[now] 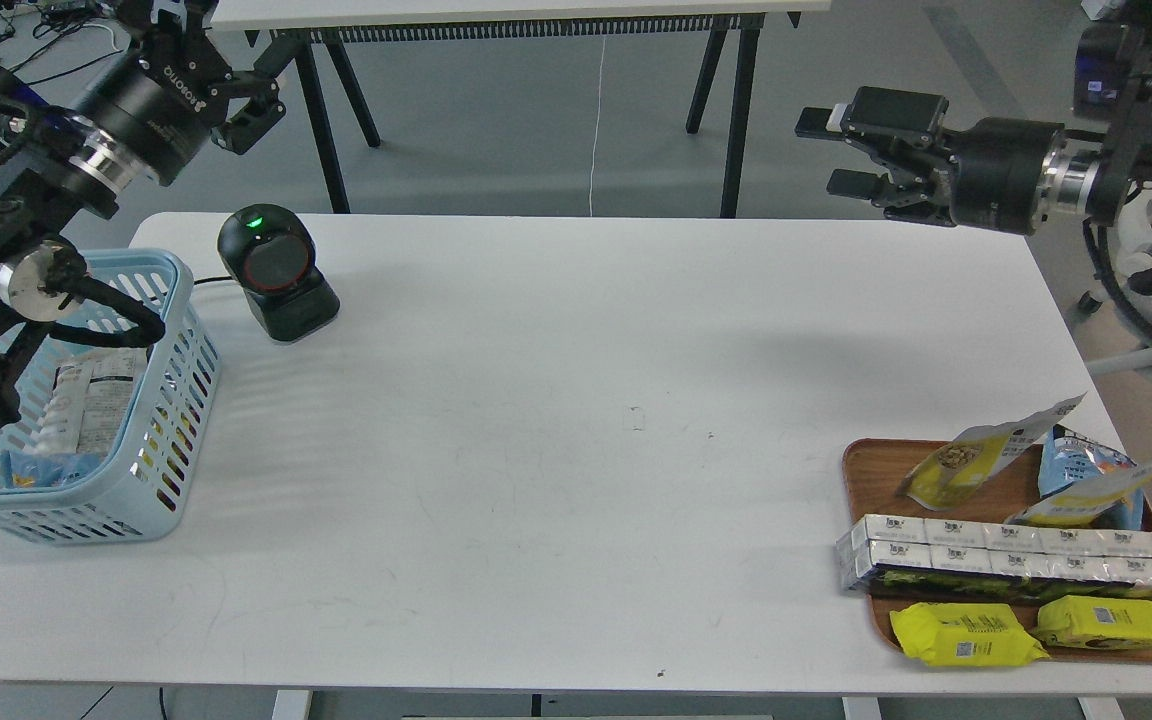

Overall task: Scan snack and place in basket
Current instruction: 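Move the right gripper toward the yellow snack bag on the wooden tray, then grasp the yellow snack bag on the tray with the right gripper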

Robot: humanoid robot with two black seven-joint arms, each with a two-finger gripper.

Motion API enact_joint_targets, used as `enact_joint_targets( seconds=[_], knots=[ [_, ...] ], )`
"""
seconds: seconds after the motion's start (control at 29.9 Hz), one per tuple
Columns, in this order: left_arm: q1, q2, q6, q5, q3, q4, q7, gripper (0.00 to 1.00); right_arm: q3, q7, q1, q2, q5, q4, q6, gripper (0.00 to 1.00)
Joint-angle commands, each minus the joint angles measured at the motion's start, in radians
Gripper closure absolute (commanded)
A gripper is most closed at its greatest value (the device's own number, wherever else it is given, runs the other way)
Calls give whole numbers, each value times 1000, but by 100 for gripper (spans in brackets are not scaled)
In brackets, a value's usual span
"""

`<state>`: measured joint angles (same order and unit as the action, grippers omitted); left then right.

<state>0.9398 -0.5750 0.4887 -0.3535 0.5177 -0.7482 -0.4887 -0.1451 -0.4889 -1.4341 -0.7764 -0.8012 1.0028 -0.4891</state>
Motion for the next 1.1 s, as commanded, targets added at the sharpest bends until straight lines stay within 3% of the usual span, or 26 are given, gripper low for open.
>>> enact_joint_targets(
  seconds=[0.0,0.2,0.4,0.57,1.07],
  knots=[
    [-1,0,0,-1,-1,-2,0,0,-17,0,-112,-46,-252,62,0,2],
    [2,-9,0,-1,-1,0,0,0,-27,0,-203,-147,-775,291,0,2],
    [-1,-11,0,-1,-2,0,0,0,-33,0,-192,-286,-1088,564,0,2],
    [-3,-5,0,-5,-2,6,0,0,-59,0,-129,-346,-1380,642,0,2],
    [-4,-2,0,-38,-2,13,0,0,-60,0,1,-360,-1380,646,0,2]
  ],
)
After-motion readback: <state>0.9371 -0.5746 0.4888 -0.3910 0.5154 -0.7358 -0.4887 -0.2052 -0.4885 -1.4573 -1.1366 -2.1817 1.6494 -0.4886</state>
